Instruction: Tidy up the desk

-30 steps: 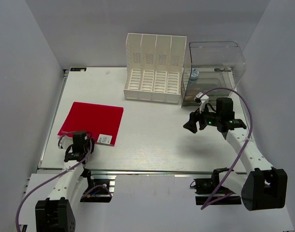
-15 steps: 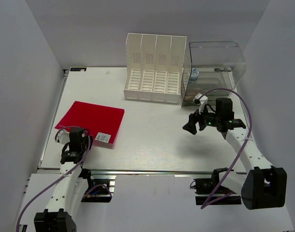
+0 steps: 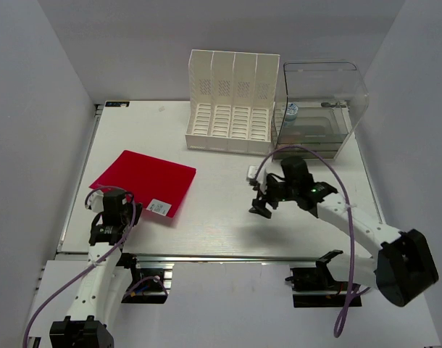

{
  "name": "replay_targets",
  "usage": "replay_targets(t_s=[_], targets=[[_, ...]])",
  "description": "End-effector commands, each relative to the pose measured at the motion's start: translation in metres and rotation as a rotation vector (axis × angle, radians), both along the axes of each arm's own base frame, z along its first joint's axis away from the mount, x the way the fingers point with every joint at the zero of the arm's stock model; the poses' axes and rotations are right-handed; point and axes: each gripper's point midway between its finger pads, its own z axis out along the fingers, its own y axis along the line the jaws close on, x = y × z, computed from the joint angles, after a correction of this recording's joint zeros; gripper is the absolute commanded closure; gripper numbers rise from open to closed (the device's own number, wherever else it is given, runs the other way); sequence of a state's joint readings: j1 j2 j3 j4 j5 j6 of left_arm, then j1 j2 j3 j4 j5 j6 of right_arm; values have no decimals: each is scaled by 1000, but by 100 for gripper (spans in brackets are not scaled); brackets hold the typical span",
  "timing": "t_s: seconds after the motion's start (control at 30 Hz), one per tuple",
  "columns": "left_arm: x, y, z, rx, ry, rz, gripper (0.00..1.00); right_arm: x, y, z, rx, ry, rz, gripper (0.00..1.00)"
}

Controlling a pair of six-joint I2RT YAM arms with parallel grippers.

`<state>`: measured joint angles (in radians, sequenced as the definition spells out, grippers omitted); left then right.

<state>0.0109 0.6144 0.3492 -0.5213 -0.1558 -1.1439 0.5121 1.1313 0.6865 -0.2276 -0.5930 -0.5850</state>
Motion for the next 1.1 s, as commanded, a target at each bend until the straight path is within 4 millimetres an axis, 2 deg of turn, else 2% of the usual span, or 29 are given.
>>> replay_targets(t_s=[0.0, 0.03, 0.07, 0.13, 0.17, 0.3, 0.33, 0.4, 0.43, 0.5, 0.53, 0.57, 0.73, 0.83, 0.87, 1.07], targets=[[7, -4, 19, 1, -42, -27, 100, 24, 39, 17, -57, -242, 78, 17], [8, -4, 20, 1, -44, -29, 100, 30, 47, 23, -68, -300, 93, 17], [8, -5, 21, -3, -46, -32, 100, 36, 54, 18, -94, -326, 92, 18], [7, -6, 19, -9, -39, -39, 100, 42, 81, 33, -85, -445, 95, 19], [7, -8, 19, -14, -33, -47, 100, 44, 90, 27, -102, -458, 111, 19], [7, -14, 15, -41, -11, -80, 100, 47, 135, 33, -77, -522, 121, 19], [8, -14, 17, -37, -13, -86, 100, 43, 145, 24, -82, -525, 137, 18], [9, -15, 19, -41, -13, -90, 100, 38, 158, 21, -87, -576, 158, 17], [9, -16, 19, -41, -2, -98, 100, 27, 176, 18, -67, -612, 191, 16], [11, -18, 25, -45, -8, -110, 100, 29, 187, 16, -83, -671, 186, 15], [12, -20, 24, -50, 0, -119, 100, 16, 200, 4, -88, -672, 228, 15], [14, -20, 29, -50, -11, -122, 100, 22, 204, 7, -99, -702, 195, 15], [17, -24, 33, -67, -18, -140, 100, 19, 226, 3, -71, -769, 166, 13], [16, -32, 32, -97, -18, -172, 100, 22, 229, 1, -74, -830, 133, 12], [17, -30, 30, -98, -12, -165, 100, 24, 232, 9, -51, -859, 109, 12], [17, -37, 33, -126, -20, -192, 100, 20, 248, 3, -46, -900, 131, 11]])
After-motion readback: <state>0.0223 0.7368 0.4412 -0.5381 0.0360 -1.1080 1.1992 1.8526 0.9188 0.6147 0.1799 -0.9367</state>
